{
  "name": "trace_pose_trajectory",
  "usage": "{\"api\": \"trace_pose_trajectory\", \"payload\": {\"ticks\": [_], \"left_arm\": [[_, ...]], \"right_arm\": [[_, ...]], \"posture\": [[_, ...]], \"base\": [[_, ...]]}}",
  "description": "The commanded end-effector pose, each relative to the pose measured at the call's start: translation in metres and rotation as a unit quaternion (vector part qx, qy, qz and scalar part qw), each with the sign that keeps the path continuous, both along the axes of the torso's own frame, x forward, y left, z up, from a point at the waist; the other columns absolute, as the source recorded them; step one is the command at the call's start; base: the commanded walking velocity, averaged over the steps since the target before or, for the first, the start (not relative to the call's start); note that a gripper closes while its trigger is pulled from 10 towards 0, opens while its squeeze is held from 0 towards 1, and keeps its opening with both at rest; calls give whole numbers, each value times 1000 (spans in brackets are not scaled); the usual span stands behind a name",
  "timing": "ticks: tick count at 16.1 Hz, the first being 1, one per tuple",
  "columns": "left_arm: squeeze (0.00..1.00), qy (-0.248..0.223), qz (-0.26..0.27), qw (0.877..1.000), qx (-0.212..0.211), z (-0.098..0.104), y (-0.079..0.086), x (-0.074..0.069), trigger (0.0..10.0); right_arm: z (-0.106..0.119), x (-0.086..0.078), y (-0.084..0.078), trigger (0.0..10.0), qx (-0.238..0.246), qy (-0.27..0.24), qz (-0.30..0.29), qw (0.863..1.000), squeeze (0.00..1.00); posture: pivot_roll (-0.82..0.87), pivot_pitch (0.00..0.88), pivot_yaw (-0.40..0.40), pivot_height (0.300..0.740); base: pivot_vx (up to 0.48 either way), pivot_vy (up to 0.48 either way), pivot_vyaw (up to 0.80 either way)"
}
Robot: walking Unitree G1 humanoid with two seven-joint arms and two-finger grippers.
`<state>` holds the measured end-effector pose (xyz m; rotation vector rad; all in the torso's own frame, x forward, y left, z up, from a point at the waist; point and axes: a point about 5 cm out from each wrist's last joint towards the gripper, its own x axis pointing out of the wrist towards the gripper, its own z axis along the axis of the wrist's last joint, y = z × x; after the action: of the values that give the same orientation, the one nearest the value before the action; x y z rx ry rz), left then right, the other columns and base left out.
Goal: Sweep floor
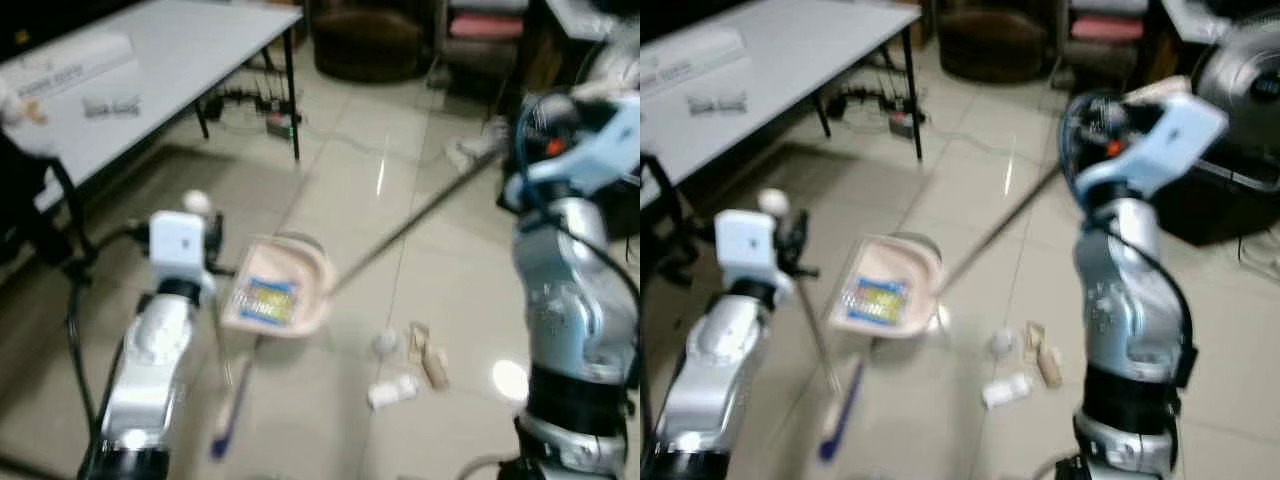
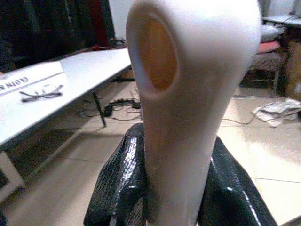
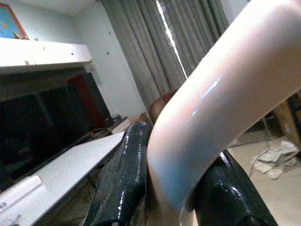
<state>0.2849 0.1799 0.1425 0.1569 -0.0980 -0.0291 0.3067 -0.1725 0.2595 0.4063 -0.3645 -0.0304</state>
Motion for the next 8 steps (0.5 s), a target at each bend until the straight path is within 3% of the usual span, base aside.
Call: {"api": "trace_pose_trajectory", "payload": {"ticks": [1, 8], "left_arm": [[0, -16, -15, 1000, 4, 7, -7, 0, 10000], [0, -14, -14, 1000, 3, 5, -6, -2, 10000]], "right_arm": [[15, -4, -8, 10000, 2, -33, -15, 999, 0], [13, -2, -7, 10000, -2, -27, -11, 1000, 0]], "posture": [[-14, 52, 54, 740], [-13, 47, 41, 740]], "base": [[409, 0, 0], [408, 0, 0]]}}
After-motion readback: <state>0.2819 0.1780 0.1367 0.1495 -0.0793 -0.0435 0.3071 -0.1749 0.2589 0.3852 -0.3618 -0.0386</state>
